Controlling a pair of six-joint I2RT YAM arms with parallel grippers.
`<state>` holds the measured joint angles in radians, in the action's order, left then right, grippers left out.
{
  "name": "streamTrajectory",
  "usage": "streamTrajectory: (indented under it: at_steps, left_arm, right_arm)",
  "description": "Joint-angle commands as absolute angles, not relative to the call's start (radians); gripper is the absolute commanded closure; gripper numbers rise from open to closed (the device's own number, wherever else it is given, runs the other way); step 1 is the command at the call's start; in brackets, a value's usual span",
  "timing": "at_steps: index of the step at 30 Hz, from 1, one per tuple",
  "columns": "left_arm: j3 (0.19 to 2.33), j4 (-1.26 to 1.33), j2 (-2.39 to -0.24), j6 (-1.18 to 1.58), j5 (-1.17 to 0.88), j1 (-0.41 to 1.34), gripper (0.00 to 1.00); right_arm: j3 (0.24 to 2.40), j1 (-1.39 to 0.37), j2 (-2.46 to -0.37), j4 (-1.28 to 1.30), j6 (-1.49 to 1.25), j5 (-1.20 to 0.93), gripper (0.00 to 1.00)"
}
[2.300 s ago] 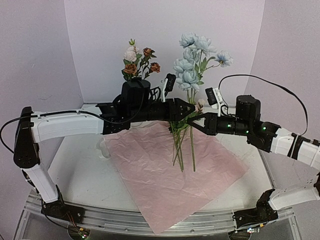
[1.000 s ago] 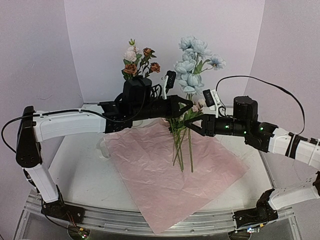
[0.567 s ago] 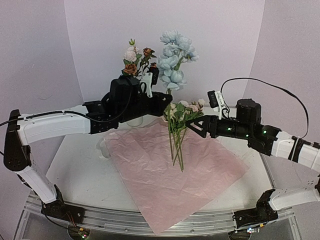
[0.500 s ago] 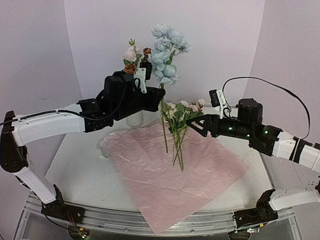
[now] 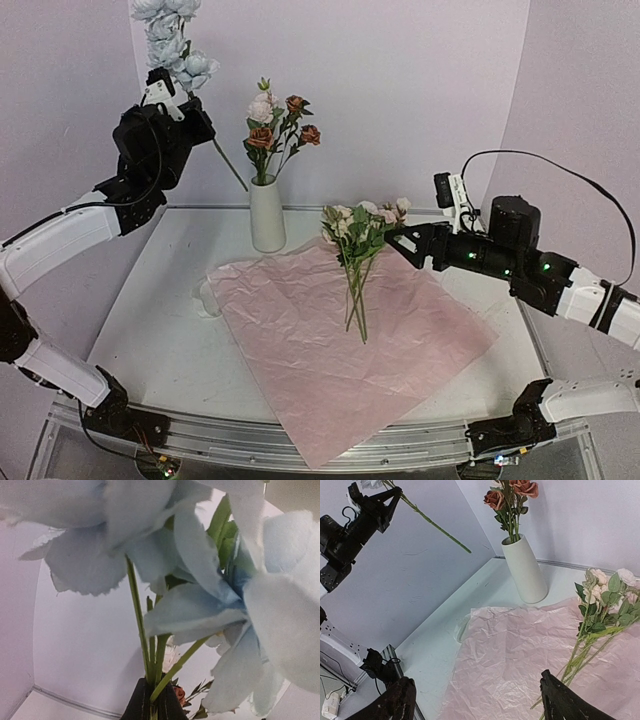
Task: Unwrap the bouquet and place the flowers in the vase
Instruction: Insert the fake flower into the vase.
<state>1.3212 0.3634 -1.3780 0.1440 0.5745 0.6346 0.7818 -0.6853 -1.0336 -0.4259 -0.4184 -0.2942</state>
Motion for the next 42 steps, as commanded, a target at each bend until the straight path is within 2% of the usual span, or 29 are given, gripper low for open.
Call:
streamTrajectory:
  at_steps: [1, 19, 42]
  left_arm:
    - [1.36, 0.565, -1.437, 0.076, 0.516, 0.586, 1.0]
    - [1.57, 0.629, -1.702, 0.062, 0.424, 0.507, 1.0]
    - [1.584, 0.65, -1.953, 0.056, 0.407, 0.506, 1.0]
  right_arm:
    - [0.794, -0.689, -0.998, -0.435, -0.394, -0.274, 0.14]
    - [0.787, -0.689, -0.957, -0.396, -0.379, -0.231, 0.14]
    - [0.778, -0.689, -0.963, -0.374, -0.367, -0.199, 0.13]
